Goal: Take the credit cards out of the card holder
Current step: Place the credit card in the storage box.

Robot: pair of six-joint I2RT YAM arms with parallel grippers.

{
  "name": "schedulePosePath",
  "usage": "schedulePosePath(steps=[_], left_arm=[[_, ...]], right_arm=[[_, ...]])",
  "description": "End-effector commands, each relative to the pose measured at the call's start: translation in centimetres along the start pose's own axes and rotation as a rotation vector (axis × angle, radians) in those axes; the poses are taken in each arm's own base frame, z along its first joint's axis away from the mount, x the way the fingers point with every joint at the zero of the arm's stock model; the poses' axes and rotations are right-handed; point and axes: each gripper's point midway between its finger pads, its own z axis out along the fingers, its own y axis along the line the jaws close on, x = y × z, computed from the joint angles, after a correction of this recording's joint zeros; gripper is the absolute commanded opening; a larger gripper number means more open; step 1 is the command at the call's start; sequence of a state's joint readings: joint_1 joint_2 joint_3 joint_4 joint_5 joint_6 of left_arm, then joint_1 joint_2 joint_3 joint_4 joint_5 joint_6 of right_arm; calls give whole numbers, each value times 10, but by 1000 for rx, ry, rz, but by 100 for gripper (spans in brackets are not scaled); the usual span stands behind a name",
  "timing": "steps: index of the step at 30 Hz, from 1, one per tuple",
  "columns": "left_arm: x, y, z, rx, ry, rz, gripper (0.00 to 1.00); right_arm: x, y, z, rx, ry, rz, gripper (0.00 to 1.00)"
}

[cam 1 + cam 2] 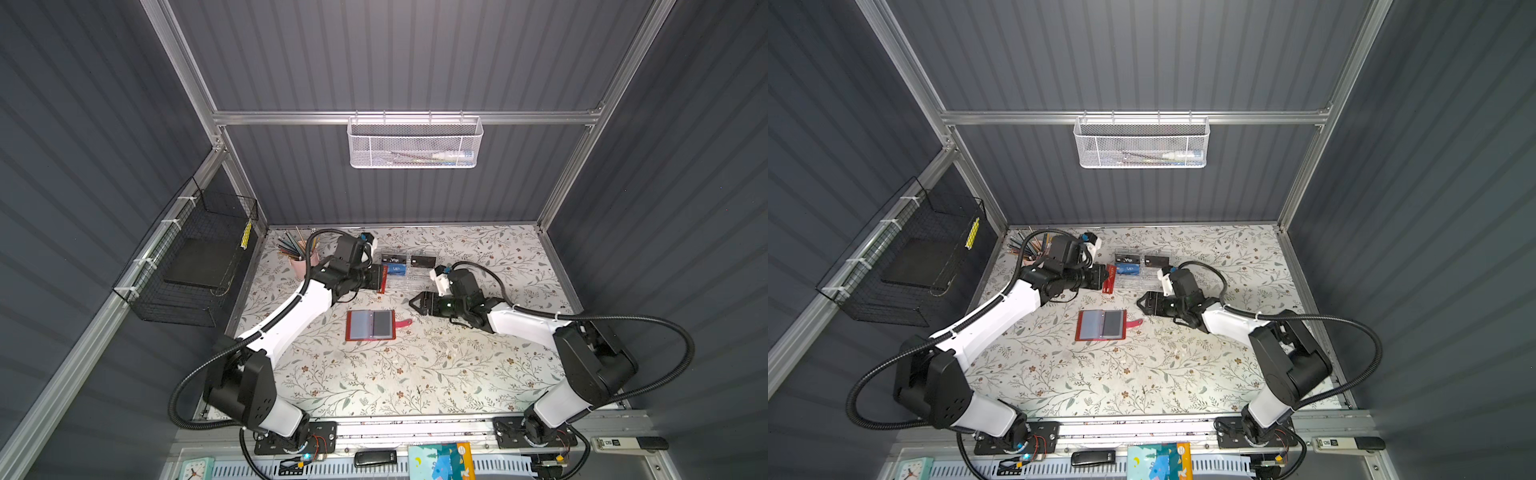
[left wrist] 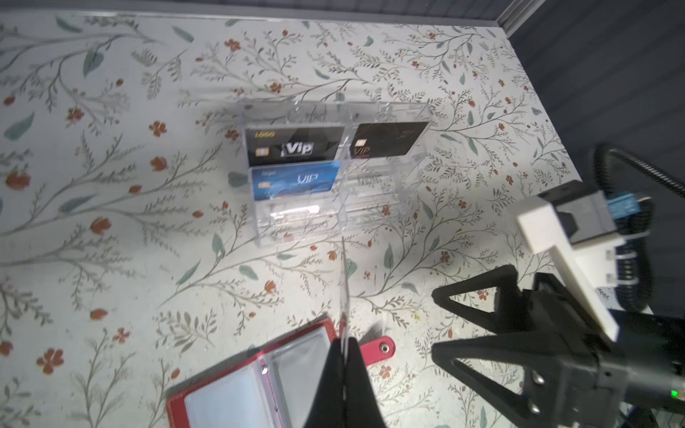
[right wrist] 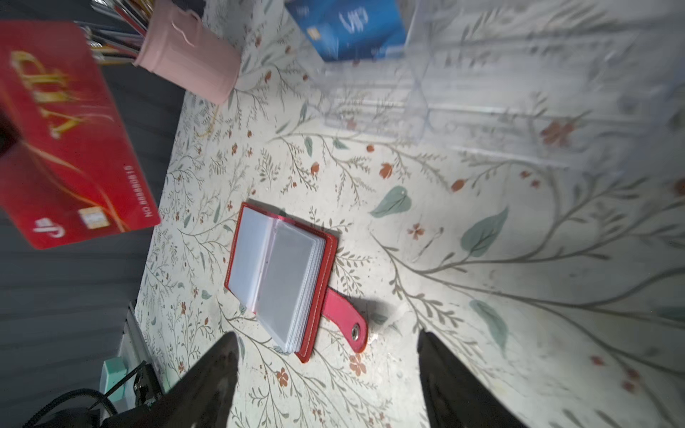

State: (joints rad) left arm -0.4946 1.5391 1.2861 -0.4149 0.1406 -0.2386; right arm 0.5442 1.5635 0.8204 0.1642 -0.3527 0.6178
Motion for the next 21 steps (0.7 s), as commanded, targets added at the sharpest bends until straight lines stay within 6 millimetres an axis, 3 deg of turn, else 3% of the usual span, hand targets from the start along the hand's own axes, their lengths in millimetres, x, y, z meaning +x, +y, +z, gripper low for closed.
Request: schedulePosePath(steps=[1, 6, 10, 15, 21], left_arm=[[-12, -4, 1, -8, 49, 154, 0], [-34, -5, 17, -10, 67, 370, 0], [-38, -7, 29, 11, 92, 559, 0], [-28, -13, 31, 79, 110, 799, 0], [-15, -18, 35, 157, 100, 1069, 0]], right_arm=[[-1, -27, -21, 102, -29, 29, 99], [-11, -32, -46, 132, -76, 34, 99], [-17, -32, -60, 152, -105, 21, 99], [-20, -37, -70, 173, -127, 18, 99], [-16, -43, -69, 171, -116, 32, 99]])
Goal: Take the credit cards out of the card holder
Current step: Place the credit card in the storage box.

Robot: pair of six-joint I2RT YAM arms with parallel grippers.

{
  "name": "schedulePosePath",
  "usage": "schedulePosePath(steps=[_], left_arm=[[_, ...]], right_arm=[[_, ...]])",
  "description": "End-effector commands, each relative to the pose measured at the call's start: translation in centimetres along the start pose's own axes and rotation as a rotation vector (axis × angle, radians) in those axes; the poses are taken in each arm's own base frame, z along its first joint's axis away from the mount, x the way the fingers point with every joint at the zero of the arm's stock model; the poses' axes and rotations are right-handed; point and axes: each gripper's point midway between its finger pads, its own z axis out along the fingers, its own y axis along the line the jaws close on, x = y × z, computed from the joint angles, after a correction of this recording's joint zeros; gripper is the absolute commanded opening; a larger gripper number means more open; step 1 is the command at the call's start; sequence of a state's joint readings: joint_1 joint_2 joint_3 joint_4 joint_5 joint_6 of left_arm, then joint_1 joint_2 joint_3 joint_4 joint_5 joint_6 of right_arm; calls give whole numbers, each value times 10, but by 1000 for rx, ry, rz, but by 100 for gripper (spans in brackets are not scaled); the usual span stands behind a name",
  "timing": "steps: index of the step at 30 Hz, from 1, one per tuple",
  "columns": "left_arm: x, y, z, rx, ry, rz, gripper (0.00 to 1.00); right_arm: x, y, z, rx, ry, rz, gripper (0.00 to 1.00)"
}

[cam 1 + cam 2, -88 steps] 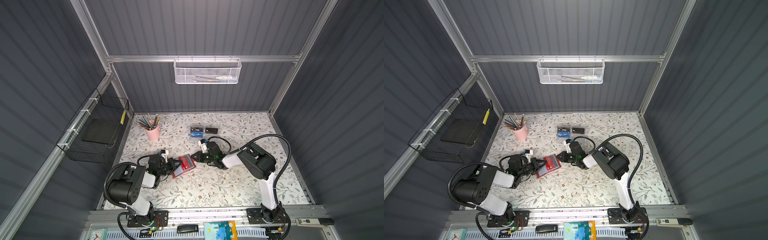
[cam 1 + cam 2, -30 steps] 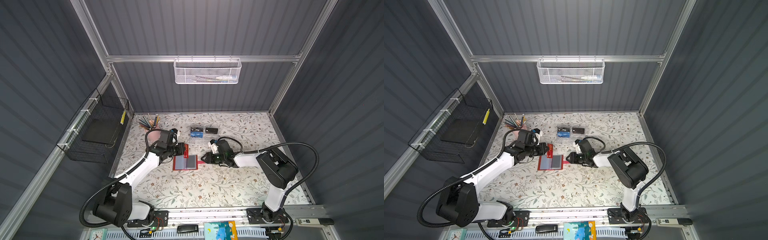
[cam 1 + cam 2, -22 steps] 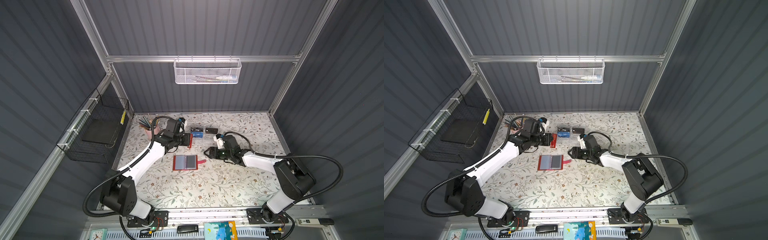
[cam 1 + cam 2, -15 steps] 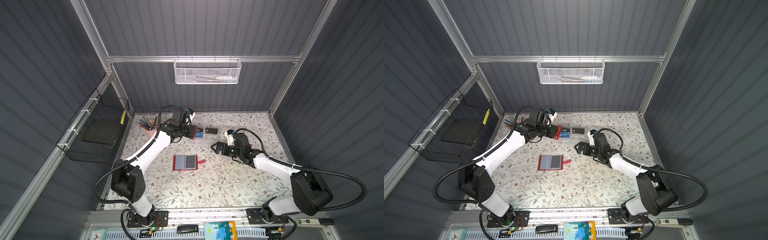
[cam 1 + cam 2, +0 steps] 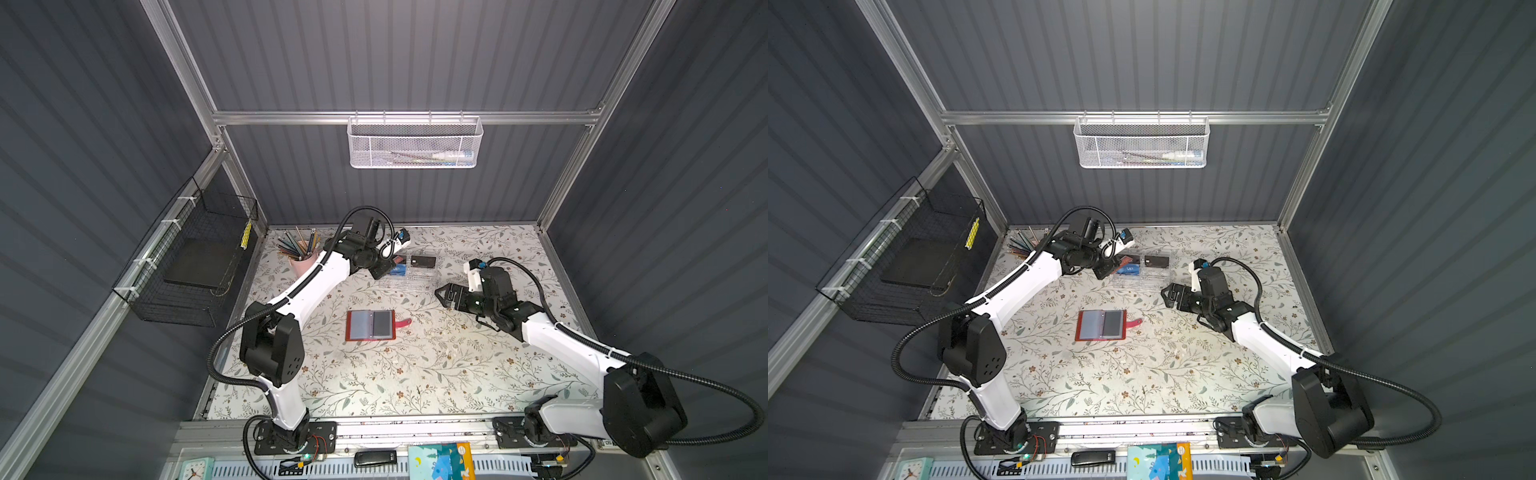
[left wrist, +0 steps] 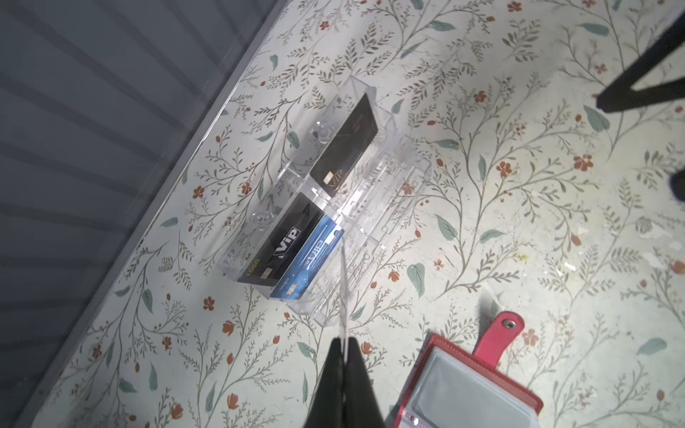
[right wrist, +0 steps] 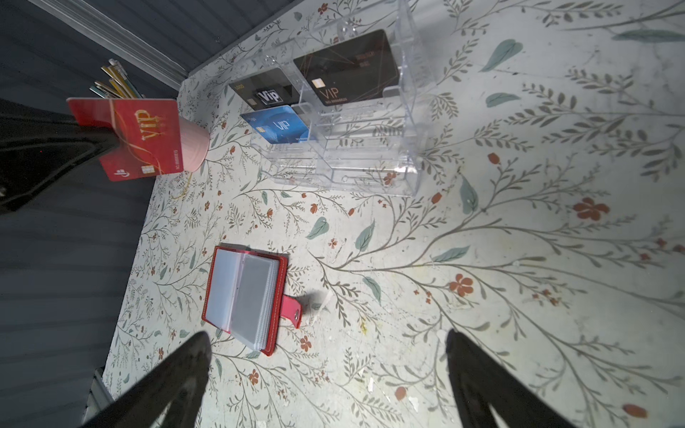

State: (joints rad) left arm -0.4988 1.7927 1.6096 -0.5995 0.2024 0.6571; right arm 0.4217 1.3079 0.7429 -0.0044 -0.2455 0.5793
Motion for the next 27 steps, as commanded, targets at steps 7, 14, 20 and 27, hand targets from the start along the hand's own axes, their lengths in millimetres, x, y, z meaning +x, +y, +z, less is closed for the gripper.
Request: schedulePosePath(steps=[7, 14, 20, 27], left_arm=[[25, -12, 31, 120, 95, 314, 0], [39, -8, 58, 128, 145, 394, 0], [40, -8, 73, 115, 136, 465, 0], [37, -8, 92, 123, 149, 527, 0]], right_arm=[[1, -10, -1, 45, 12, -14, 99], [-7, -9, 2, 46, 5, -15, 99], [-13, -7, 9, 39, 13, -20, 99], [-20, -7, 18, 31, 18, -17, 99]])
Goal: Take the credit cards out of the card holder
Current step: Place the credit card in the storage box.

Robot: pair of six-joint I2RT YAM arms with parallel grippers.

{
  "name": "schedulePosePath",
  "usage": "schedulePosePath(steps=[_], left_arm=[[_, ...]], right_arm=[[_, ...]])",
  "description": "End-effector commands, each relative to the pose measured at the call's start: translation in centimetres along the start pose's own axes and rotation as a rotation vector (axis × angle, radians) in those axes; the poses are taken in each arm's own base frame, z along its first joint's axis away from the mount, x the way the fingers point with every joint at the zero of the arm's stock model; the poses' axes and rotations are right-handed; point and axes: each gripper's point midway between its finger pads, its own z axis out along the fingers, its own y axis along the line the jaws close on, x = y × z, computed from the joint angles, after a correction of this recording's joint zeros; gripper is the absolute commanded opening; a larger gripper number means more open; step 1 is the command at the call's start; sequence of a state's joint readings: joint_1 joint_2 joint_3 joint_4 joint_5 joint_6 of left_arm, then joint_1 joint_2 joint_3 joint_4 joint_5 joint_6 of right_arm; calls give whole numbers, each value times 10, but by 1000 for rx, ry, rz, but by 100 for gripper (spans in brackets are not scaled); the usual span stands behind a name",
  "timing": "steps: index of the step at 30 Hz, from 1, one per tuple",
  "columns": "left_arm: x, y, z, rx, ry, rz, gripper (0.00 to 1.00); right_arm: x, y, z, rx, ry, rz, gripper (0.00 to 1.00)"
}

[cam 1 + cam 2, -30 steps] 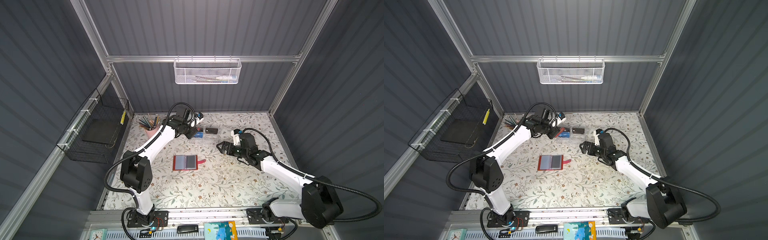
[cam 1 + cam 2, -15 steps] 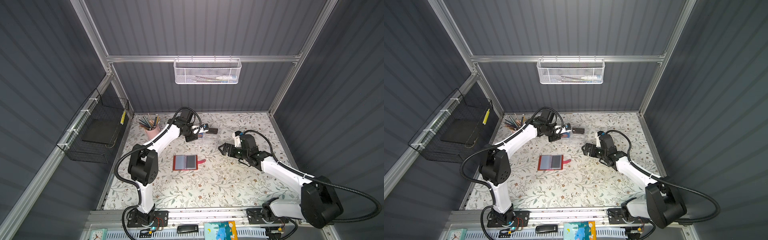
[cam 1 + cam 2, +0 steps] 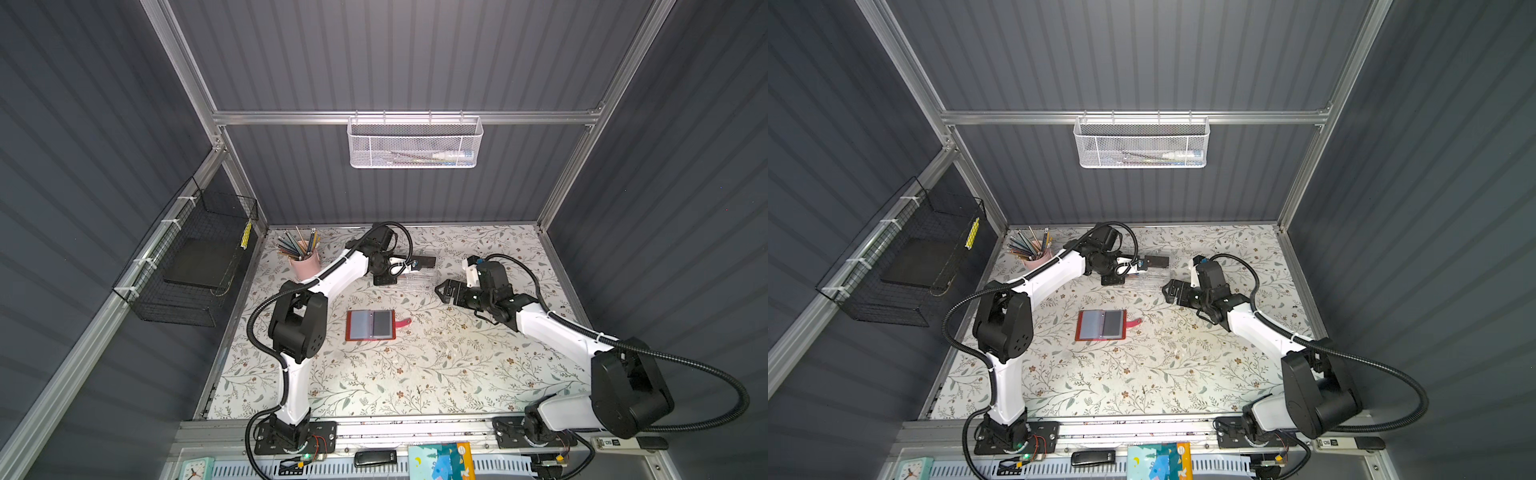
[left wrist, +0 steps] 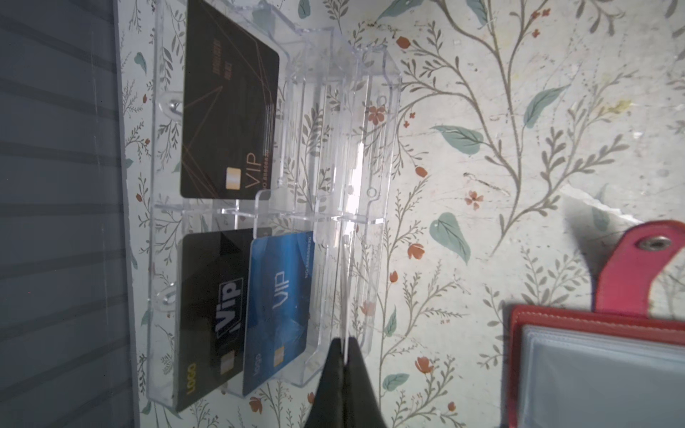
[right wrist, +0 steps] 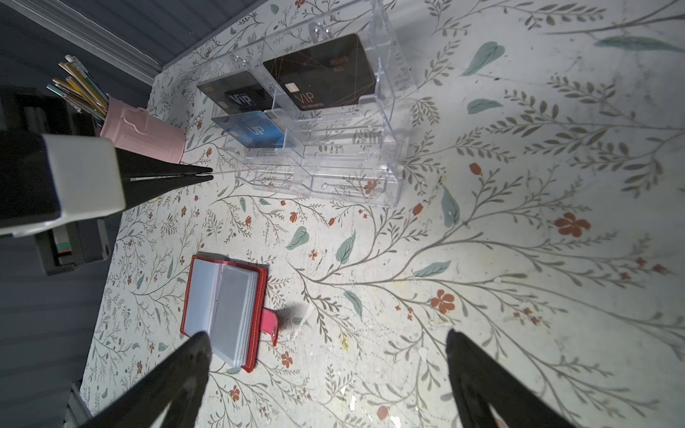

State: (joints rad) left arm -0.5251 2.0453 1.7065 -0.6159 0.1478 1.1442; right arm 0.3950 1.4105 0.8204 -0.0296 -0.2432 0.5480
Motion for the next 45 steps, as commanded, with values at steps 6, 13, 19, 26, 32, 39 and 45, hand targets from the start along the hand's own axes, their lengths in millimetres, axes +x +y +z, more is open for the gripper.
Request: schedulePosePath(steps=[6, 13, 19, 26, 32, 39, 45], left_arm=[[3, 0, 15, 36, 37, 58, 0], [7, -1, 18, 47, 60, 56, 0], [9, -1, 19, 49, 69, 67, 0], [12, -3, 23, 51, 81, 70, 0], [15, -5, 29, 65, 93, 80, 0], [14, -4, 36, 70, 98, 92, 0], [16, -5, 39, 76, 125, 109, 0]], right_arm=[[-11, -7, 0, 10, -20, -5, 99], [-11, -13, -8, 18, -33, -2, 99], [-11, -13, -10, 14, -36, 2, 99], [-9, -7, -7, -17, -19, -8, 99], [-5, -2, -6, -52, -20, -25, 99], [-5, -3, -5, -52, -19, -25, 99], [-4, -4, -4, -53, -18, -23, 99]])
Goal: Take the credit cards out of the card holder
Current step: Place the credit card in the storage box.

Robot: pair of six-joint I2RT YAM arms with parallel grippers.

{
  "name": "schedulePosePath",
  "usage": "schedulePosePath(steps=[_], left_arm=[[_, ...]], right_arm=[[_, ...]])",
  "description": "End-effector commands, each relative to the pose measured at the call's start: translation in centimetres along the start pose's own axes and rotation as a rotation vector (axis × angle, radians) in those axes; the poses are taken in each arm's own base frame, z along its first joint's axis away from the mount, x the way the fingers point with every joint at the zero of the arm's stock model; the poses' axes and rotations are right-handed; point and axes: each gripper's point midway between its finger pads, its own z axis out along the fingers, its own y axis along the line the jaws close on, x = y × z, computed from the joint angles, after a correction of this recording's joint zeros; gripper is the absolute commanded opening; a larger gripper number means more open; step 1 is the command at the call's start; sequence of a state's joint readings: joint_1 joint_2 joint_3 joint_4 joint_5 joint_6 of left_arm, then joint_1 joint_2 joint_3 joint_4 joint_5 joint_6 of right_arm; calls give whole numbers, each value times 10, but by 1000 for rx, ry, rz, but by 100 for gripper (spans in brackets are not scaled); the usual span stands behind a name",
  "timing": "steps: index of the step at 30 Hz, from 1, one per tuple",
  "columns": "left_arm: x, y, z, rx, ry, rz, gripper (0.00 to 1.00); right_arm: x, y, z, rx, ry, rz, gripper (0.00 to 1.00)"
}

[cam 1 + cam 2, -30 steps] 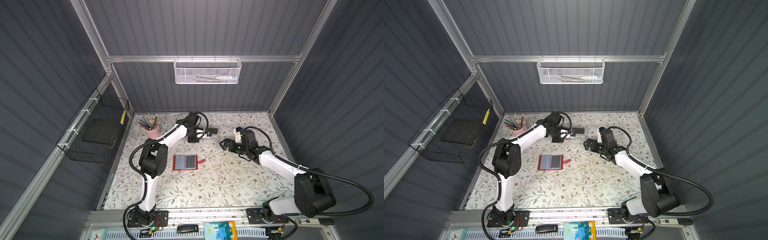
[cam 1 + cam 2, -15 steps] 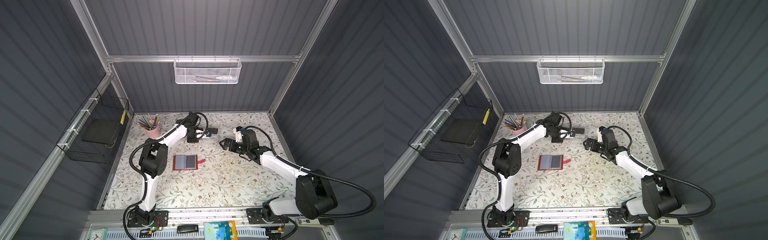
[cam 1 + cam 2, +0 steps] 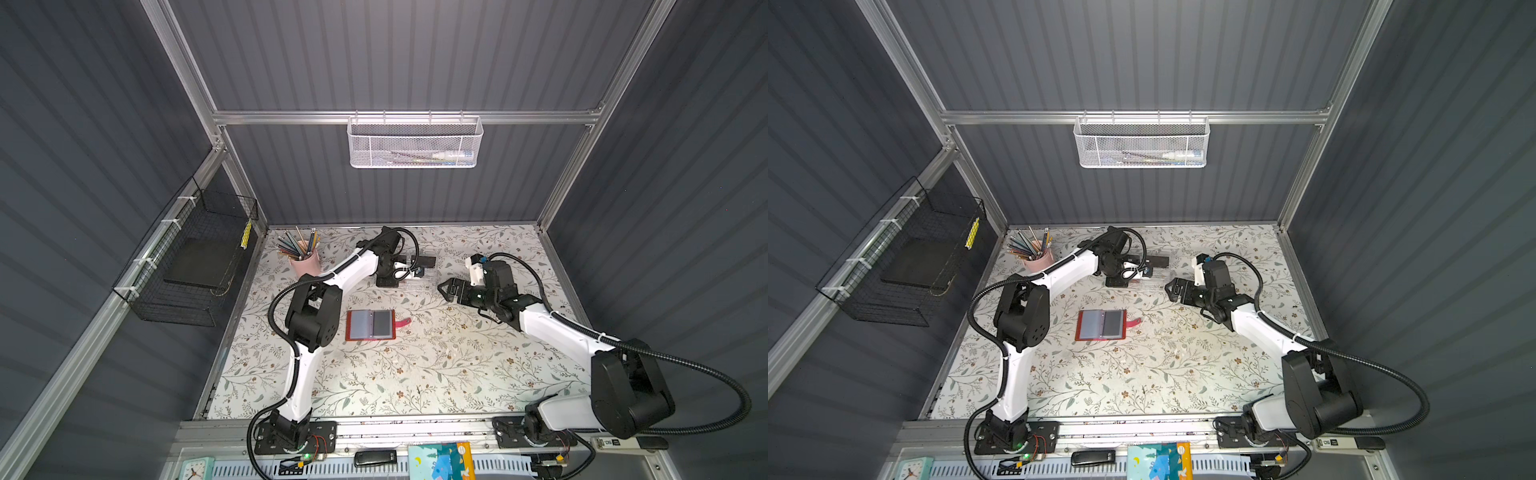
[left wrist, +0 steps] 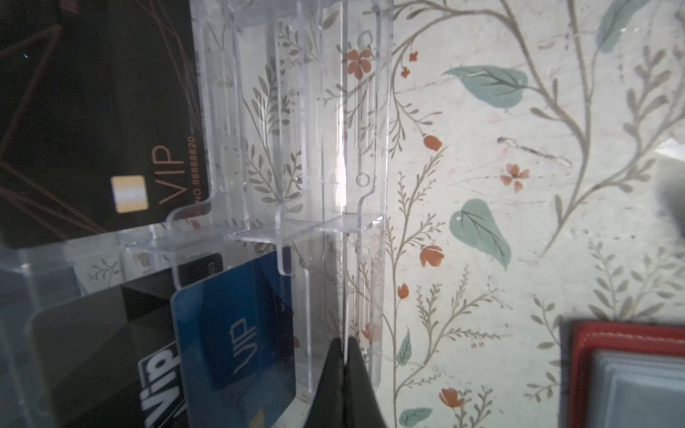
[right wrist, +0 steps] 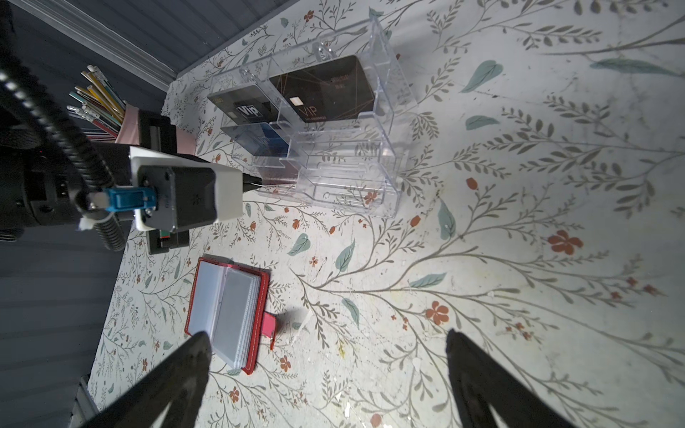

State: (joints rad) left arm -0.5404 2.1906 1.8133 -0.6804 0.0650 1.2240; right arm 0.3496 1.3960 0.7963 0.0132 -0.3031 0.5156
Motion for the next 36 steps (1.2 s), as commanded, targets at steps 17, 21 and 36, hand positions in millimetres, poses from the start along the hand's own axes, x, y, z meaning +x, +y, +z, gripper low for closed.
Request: schedulePosePath(steps=[17, 21, 36], left_arm=[[5, -4, 6, 23, 75, 67, 0], [5, -5, 8, 24, 82, 69, 0], [8, -3, 9, -2, 116, 85, 6]], right_arm=[[4, 0, 2, -16, 1, -5, 99], [4, 0, 1, -17, -1, -6, 99], [4, 2, -1, -21, -6, -8, 99]])
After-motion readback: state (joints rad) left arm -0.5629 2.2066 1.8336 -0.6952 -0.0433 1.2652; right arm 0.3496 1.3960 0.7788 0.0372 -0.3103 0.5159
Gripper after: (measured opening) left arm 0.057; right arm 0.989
